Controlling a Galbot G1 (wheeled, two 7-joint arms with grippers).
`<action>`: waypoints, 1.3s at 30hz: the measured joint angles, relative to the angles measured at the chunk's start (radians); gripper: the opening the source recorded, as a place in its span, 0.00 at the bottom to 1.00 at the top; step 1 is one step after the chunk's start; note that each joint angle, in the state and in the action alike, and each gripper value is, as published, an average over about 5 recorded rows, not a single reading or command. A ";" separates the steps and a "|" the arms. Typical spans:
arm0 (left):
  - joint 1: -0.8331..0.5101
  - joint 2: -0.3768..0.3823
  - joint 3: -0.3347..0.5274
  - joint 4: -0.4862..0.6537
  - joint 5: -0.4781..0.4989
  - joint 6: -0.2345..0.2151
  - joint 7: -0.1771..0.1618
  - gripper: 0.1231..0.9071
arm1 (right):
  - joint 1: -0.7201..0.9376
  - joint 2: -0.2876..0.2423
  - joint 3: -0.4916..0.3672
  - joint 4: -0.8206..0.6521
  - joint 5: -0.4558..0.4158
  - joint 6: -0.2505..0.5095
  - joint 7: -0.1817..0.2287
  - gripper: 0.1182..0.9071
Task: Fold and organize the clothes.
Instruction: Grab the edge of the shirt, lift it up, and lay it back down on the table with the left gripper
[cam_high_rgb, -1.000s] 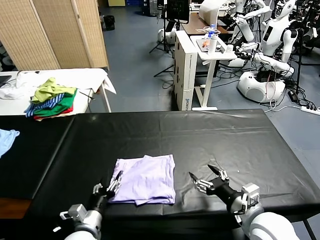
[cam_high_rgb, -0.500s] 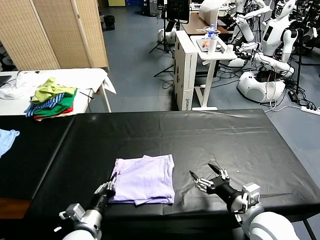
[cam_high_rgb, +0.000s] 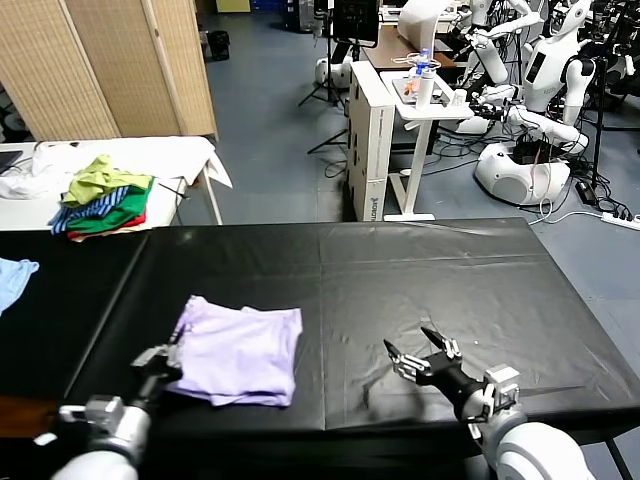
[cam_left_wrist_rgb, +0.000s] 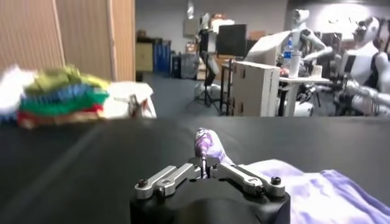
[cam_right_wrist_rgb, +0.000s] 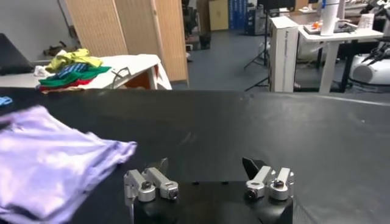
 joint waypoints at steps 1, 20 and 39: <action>0.009 0.031 -0.025 -0.005 -0.012 0.001 0.000 0.06 | 0.001 0.001 -0.001 -0.003 -0.001 0.000 0.000 1.00; 0.060 0.123 -0.104 -0.222 -0.176 0.118 -0.132 0.06 | -0.027 0.039 -0.009 -0.018 -0.038 0.011 0.000 1.00; -0.034 -0.217 0.492 -0.093 -0.050 0.093 -0.143 0.32 | -0.041 0.034 -0.030 -0.004 -0.023 -0.004 0.004 1.00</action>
